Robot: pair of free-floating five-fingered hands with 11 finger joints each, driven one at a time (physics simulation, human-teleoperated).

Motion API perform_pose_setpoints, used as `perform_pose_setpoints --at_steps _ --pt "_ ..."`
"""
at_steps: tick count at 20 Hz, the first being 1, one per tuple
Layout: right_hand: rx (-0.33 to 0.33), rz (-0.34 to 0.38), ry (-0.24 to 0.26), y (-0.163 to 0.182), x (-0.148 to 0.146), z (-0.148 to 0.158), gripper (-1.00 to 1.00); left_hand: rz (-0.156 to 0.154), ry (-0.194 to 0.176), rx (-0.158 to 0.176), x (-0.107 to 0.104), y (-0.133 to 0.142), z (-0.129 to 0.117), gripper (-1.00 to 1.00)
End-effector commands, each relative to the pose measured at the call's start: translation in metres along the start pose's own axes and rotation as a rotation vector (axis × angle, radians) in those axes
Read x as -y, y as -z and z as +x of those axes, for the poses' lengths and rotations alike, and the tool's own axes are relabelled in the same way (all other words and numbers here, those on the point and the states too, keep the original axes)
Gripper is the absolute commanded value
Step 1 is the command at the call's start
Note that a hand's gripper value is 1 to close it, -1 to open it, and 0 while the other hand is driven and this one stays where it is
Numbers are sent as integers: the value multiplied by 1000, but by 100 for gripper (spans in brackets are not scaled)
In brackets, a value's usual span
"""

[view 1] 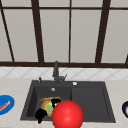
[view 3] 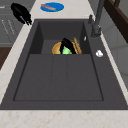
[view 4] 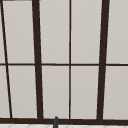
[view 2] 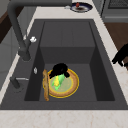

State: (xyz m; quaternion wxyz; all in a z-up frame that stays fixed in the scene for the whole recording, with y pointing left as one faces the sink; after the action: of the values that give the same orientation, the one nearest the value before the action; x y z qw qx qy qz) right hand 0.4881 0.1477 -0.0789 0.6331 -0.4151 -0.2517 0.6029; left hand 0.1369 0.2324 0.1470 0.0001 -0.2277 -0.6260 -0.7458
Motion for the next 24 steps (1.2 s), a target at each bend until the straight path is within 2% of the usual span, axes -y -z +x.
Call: perform_pose_setpoints --at_steps 1,3,4,5,6,7,11,15,24 --pt "-61 -11 44 7 -27 13 100 0 0 0 0 0 0 0" --pt "-64 -85 40 9 -24 11 100 0 0 0 0 0 0 0" --pt "-47 -111 15 11 -19 11 100 0 0 0 0 0 0 0" --pt "-59 -161 6 7 -14 9 100 0 0 0 0 0 0 0" --pt "-61 -172 0 5 -12 8 100 0 0 0 0 0 0 0" --pt "-47 -149 -25 4 -9 8 100 0 0 0 0 0 0 0" --pt "-48 -176 -19 6 -7 8 100 0 0 0 0 0 0 0" --pt "-60 -144 -4 8 16 3 100 0 0 0 0 0 0 0" --pt "-48 -116 34 -22 55 -13 100 0 0 0 0 0 0 0"
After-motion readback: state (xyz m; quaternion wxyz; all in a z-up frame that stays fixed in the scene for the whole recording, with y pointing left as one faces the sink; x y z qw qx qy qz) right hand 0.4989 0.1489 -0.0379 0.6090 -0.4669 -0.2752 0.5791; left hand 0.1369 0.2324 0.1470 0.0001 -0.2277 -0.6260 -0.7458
